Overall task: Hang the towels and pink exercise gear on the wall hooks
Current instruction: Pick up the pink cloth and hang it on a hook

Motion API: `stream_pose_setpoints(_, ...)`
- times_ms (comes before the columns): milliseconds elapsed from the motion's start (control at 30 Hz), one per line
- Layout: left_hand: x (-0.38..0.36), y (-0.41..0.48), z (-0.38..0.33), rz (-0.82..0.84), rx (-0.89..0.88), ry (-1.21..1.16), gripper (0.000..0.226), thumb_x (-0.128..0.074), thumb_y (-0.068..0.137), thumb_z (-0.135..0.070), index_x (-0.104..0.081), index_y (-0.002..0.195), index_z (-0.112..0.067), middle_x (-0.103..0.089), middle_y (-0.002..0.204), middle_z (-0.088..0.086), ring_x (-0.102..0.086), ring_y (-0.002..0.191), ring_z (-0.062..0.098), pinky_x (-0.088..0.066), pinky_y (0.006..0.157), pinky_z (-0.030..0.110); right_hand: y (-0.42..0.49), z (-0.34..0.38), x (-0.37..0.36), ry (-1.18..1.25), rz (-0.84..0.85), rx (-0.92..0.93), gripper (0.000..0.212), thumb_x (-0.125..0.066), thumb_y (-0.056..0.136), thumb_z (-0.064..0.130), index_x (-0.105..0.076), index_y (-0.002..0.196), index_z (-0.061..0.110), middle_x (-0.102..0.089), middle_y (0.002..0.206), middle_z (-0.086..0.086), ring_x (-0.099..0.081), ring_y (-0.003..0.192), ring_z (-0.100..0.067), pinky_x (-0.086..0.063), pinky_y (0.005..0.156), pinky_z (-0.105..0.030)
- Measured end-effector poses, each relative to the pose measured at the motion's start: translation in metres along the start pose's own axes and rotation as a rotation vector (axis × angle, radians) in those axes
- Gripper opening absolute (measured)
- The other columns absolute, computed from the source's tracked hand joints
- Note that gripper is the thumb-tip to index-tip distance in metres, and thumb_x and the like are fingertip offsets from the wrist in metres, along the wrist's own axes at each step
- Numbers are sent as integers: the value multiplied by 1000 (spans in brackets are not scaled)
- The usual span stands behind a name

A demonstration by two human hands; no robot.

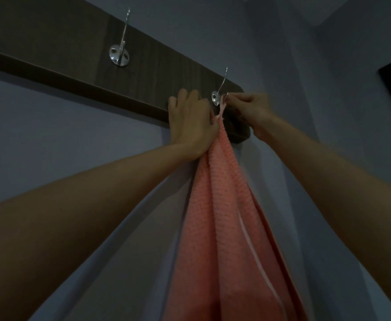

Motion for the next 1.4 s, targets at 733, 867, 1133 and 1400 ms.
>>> stream_pose_setpoints(733,-4,-126,-14,381,216,-685,54,-54,89,-42,-37,139,-30,-54,132,-4,-53,112,9,-38,91,21,-142,-25,6,-112,109,-78,31,-64,87,16,-65,118,21,-67,114,0,-62,98,-7,-51,75,-18)
stream_pose_setpoints(867,-7,-191,-26,442,228,-744,65,-49,89,-20,-20,148,-26,-43,144,5,-52,120,25,-44,98,38,-196,-37,10,-168,99,-107,35,-54,93,15,-57,128,16,-61,125,3,-60,107,-5,-48,95,-20)
stream_pose_setpoints(1133,17,-325,-50,711,415,-968,71,-33,91,-48,-4,150,-24,-22,153,-4,-31,132,9,-30,112,34,-323,-54,19,-281,182,-314,40,-41,99,15,-43,139,20,-50,129,12,-49,118,-3,-34,90,1)
stream_pose_setpoints(1400,110,-356,-48,780,463,-829,61,-46,97,-33,-15,149,-33,-42,146,-1,-50,125,22,-45,97,36,-417,18,38,-415,140,-409,40,-47,97,23,-47,137,25,-61,114,9,-60,95,-6,-42,69,3)
Point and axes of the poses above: each hand's wrist, its own y-axis towards the middle knuckle, its own x-axis out of the back of the hand, z = x × y, the point moved 10 cm from there along y, towards the middle knuckle
